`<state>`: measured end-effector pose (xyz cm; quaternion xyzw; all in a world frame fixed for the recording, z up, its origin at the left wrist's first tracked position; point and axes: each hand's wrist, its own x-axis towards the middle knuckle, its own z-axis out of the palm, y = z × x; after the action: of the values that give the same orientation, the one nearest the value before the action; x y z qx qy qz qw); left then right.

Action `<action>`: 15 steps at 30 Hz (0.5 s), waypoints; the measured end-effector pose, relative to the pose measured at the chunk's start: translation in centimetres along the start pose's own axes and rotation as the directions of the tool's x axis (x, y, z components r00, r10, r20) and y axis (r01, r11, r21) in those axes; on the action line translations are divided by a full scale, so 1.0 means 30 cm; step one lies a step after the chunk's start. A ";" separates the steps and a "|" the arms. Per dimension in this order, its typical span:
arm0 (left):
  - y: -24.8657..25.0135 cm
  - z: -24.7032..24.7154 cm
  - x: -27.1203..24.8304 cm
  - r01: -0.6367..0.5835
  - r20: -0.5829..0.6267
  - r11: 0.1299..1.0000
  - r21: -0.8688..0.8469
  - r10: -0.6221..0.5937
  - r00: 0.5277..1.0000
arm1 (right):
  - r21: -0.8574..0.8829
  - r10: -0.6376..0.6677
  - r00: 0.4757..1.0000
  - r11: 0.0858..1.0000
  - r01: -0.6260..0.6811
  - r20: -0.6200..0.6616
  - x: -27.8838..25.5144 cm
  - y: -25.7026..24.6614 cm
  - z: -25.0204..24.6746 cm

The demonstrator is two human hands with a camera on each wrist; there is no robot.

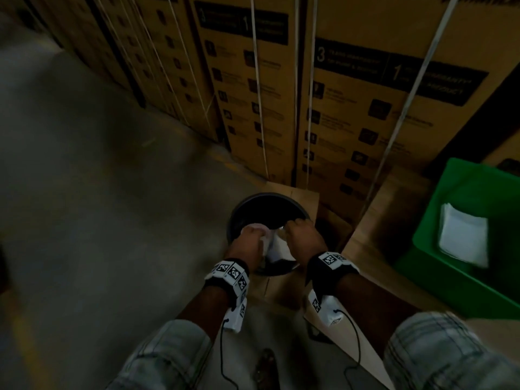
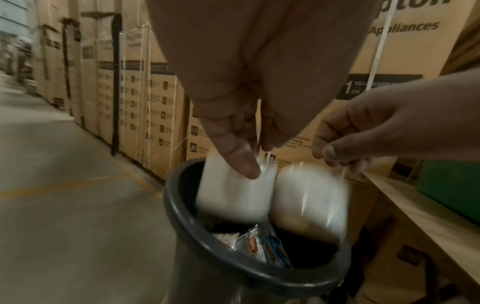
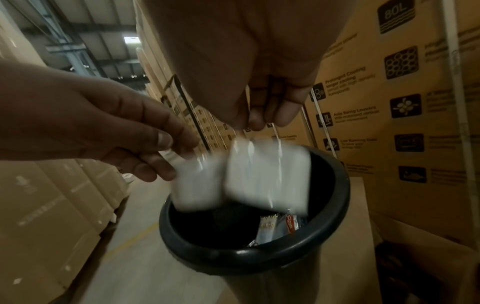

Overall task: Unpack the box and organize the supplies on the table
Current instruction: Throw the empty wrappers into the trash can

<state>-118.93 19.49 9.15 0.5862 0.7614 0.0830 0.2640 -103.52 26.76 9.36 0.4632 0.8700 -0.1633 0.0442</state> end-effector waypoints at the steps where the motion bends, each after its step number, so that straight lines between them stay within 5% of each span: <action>1: 0.011 -0.005 0.004 -0.007 0.006 1.000 0.002 0.007 1.000 | 0.005 -0.004 1.000 1.000 0.004 -0.030 0.001 0.004 -0.006; 8: 0.179 0.016 0.011 -0.114 0.018 0.993 0.036 0.113 0.993 | 0.104 -0.051 0.978 0.992 0.073 -0.203 -0.139 0.125 -0.066; 15: 0.507 0.160 -0.079 -0.302 0.077 0.952 0.037 0.299 0.951 | 0.037 -0.033 0.954 0.998 0.046 -0.297 -0.514 0.399 -0.086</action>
<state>-103.21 20.95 12.44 0.7041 0.6553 0.0830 0.2608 -84.78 21.58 12.39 0.4657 0.8722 -0.1118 -0.0999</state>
